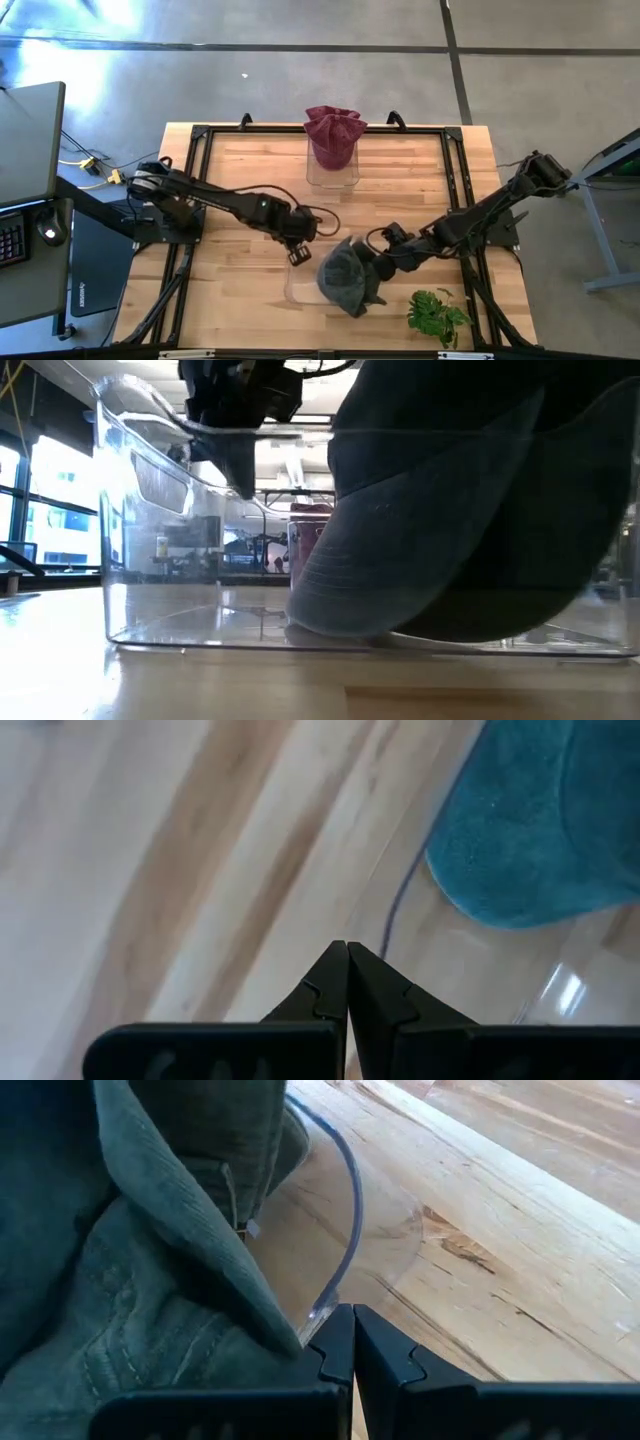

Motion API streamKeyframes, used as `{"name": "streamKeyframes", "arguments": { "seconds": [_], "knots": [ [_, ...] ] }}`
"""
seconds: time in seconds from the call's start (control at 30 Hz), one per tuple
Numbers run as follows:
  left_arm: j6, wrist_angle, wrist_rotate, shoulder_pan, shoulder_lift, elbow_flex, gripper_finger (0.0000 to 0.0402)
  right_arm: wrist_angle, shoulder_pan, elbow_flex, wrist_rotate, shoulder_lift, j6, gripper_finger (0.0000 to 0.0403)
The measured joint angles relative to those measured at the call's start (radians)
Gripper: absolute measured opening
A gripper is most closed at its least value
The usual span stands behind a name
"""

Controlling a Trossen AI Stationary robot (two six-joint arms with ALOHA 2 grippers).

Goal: Pick & Place hat
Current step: Adjust the bottom transparent bin

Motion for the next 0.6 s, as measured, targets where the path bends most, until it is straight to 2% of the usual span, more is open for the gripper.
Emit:
{"name": "streamKeyframes", "arguments": {
  "seconds": [0.2,0.37,0.47,0.6],
  "knots": [
    [-0.026,-0.003,-0.035,-0.026,0.0,-0.005,0.0,-0.001,0.01,0.0,0.019,-0.002,0.003,0.0],
    [0.001,-0.139,-0.077,-0.015,-0.023,0.073,0.0,-0.044,0.002,0.0,0.041,-0.062,-0.003,0.0],
    [0.021,-0.185,-0.023,-0.035,-0.041,0.108,0.0,-0.109,0.0,0.0,0.045,-0.117,-0.002,0.0],
    [-0.008,-0.206,0.077,-0.121,-0.086,0.116,0.0,-0.198,0.006,0.0,0.039,-0.182,0.029,0.0]
  ]
}}
